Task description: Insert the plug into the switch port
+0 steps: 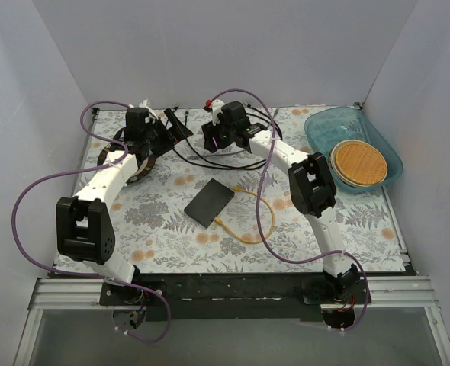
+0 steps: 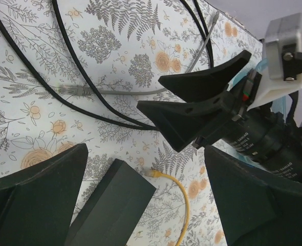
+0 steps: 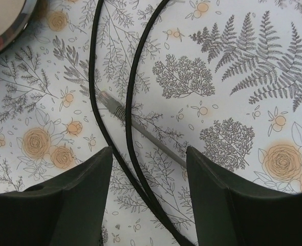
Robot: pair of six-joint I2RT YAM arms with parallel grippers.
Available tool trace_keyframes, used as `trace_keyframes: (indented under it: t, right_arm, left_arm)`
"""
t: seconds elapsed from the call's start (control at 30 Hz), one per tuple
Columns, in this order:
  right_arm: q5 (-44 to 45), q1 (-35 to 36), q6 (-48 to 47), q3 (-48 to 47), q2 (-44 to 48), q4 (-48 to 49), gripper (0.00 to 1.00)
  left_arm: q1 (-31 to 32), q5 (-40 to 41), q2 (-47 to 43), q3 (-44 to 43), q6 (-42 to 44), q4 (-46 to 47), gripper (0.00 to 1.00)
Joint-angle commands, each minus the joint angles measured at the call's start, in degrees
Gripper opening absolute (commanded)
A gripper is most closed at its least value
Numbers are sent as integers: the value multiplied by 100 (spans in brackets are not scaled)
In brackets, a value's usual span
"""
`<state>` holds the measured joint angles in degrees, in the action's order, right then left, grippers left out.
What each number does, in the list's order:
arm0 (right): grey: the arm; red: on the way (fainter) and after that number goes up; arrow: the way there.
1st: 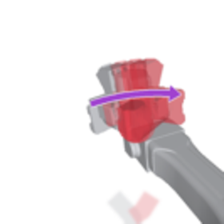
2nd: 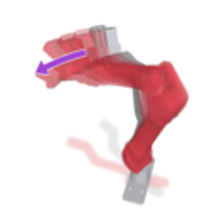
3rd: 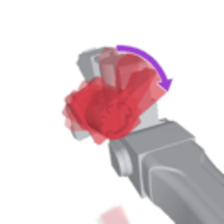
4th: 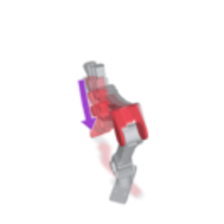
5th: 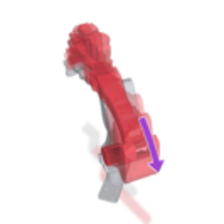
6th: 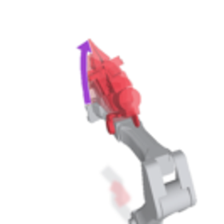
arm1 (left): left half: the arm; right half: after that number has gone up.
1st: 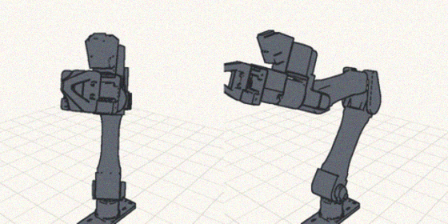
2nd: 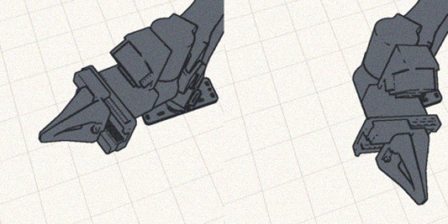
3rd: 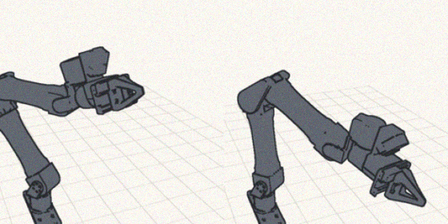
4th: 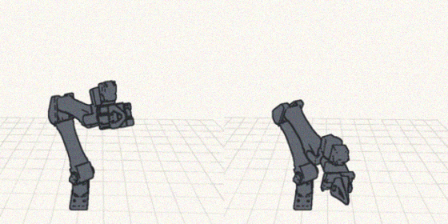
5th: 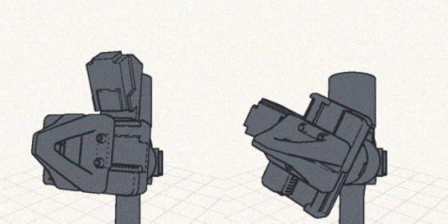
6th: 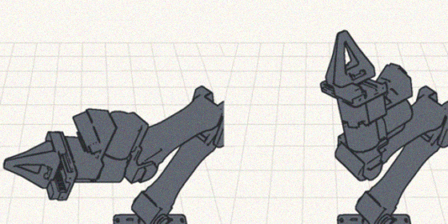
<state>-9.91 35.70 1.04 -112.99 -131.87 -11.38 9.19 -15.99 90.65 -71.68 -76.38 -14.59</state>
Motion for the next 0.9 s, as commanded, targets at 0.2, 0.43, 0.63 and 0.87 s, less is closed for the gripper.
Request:
trace_keyframes:
  t: [0.2,0.43,0.63,0.87]
  right_arm:
    - [-55,358,-86,-742,-593,-260,66]
    - [436,543,-86,-374,-664,-93,62]
    - [876,543,-16,49,-541,276,61]
    - [956,534,2,67,-567,382,59]
  left_arm:
    - [-5,-238,-206,154,-211,176,98]
    - [-31,-308,-171,163,-220,220,98]
    - [-31,-326,-171,146,-193,237,98]
    - [-40,-379,-144,119,-176,228,98]
